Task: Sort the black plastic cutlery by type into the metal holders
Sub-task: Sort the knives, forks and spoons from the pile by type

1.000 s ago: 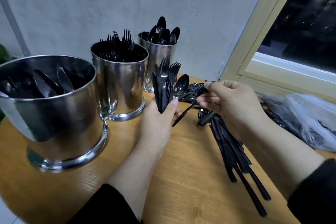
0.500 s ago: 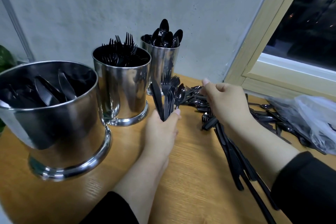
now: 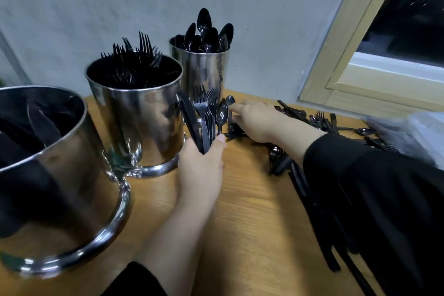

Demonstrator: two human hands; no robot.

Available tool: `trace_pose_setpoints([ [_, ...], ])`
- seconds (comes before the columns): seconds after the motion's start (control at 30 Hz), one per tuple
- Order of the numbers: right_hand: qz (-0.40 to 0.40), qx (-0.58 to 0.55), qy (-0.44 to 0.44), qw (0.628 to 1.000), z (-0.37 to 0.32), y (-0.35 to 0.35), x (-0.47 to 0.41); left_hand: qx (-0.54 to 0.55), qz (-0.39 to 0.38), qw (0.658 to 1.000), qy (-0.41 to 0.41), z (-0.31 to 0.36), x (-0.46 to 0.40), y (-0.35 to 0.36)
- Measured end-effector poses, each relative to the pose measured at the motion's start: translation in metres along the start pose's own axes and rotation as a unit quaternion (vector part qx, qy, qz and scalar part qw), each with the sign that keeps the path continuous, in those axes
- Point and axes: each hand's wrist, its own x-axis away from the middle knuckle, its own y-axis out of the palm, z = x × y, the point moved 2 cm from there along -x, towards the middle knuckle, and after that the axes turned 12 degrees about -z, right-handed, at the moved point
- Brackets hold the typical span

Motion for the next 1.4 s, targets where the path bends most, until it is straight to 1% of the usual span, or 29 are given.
trace_pose_setpoints([
  [0.07,-0.050,0.009,0.023,0.998,-0.004,0.004,-0.008,-0.002,-0.004,1.000,0.001,-0.002,0.000,0.000],
  [0.13,-0.058,0.007,0.038,0.998,-0.008,0.007,-0.010,-0.003,-0.010,1.000,0.004,-0.003,0.000,0.000],
  [0.23,-0.014,-0.020,0.055,0.998,-0.009,0.013,-0.005,0.002,-0.008,1.000,0.009,-0.001,0.000,0.001],
  [0.37,0.047,-0.076,0.090,0.992,-0.009,0.019,0.006,0.040,-0.012,0.999,-0.006,0.003,0.003,0.004],
  [0.47,0.092,-0.153,0.123,0.976,-0.008,0.021,0.016,0.055,-0.013,0.998,-0.014,0.004,0.005,0.006],
  [0.53,0.146,-0.206,0.136,0.958,-0.007,0.019,0.025,0.060,-0.016,0.998,-0.013,0.005,0.006,0.007],
  [0.6,0.212,-0.287,0.136,0.924,-0.004,0.012,0.035,0.059,-0.017,0.998,-0.013,0.006,0.006,0.006],
  [0.67,0.276,-0.394,0.119,0.869,-0.001,0.003,0.048,0.051,-0.019,0.998,-0.014,0.007,0.007,0.005],
  [0.73,0.329,-0.474,0.115,0.809,0.003,-0.001,0.064,0.040,-0.024,0.999,-0.012,0.008,0.008,0.005],
  [0.77,0.337,-0.517,0.111,0.779,0.004,0.000,0.075,0.032,-0.026,0.999,-0.012,0.009,0.009,0.006],
  [0.8,0.329,-0.562,0.095,0.753,0.003,0.003,0.088,0.026,-0.029,0.999,-0.012,0.009,0.011,0.008],
  [0.83,0.309,-0.602,0.071,0.733,0.001,0.007,0.101,0.022,-0.033,0.999,-0.013,0.011,0.013,0.010],
  [0.87,0.283,-0.626,0.047,0.725,-0.002,0.012,0.117,0.021,-0.037,0.999,-0.016,0.011,0.015,0.014],
  [0.93,0.238,-0.626,0.028,0.742,-0.008,0.025,0.147,0.035,-0.047,0.998,-0.020,0.012,0.020,0.020],
  [1.0,0.218,-0.621,0.024,0.752,-0.014,0.037,0.170,0.048,-0.059,0.997,-0.027,0.011,0.026,0.029],
  [1.13,0.221,-0.626,0.031,0.748,-0.018,0.055,0.184,0.090,-0.092,0.990,-0.052,0.007,0.044,0.057],
  [1.23,0.242,-0.608,0.034,0.756,-0.012,0.057,0.182,0.098,-0.110,0.987,-0.060,-0.002,0.049,0.069],
  [1.3,0.255,-0.582,0.040,0.771,-0.010,0.059,0.182,0.079,-0.120,0.988,-0.059,-0.005,0.050,0.071],
  [1.4,0.282,-0.502,0.061,0.815,-0.012,0.063,0.182,0.082,-0.129,0.986,-0.064,-0.006,0.049,0.072],
])
